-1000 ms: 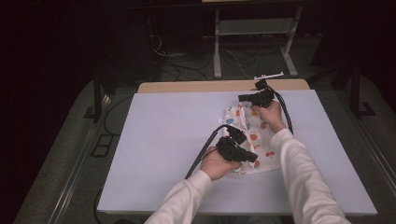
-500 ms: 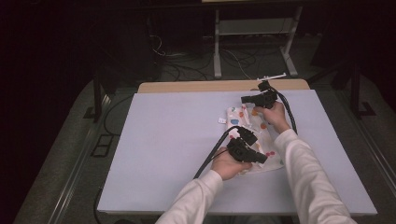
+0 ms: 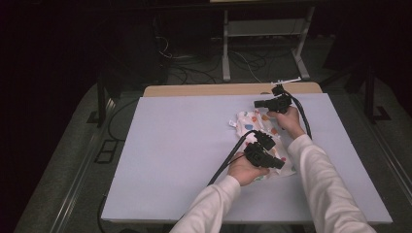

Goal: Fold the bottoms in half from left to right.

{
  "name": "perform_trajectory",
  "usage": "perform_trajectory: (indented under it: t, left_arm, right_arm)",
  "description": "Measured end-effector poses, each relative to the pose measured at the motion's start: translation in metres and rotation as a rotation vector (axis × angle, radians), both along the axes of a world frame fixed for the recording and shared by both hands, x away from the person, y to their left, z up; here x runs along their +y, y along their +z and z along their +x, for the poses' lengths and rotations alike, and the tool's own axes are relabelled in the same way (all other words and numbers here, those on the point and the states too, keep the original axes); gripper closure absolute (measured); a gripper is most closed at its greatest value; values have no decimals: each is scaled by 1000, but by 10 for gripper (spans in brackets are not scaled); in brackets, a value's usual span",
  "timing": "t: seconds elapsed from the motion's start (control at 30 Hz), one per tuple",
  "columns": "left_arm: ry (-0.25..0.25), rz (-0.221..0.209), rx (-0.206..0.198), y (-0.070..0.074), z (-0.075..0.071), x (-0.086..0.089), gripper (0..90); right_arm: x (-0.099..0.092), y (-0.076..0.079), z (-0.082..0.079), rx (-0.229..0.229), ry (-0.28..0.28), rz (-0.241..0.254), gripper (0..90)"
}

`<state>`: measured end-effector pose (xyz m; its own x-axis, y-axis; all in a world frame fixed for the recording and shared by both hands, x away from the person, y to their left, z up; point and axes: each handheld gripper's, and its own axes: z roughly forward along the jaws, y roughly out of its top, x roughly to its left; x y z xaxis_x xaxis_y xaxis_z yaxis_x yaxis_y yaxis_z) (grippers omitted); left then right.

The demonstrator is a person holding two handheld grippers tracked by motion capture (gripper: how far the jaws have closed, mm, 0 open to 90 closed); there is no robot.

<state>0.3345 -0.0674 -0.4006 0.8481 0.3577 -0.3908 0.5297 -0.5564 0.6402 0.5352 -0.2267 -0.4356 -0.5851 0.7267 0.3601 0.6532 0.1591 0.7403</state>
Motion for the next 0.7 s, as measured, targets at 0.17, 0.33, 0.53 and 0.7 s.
perform_trajectory:
  t: [0.17,0.33,0.53,0.7]
  left_arm:
    - [14,-10,4,-3,4,-5,893]
    - [27,-37,13,-9,9,-12,892]
    - [44,-60,35,-16,15,-14,892]
    - [51,-64,51,-21,17,-17,892]
  right_arm:
    - [-2,-3,1,3,-5,2,886]
    - [-7,-4,0,20,-21,13,840]
    - [-20,-2,-6,26,-71,35,570]
    - [-33,-2,-16,41,-88,42,315]
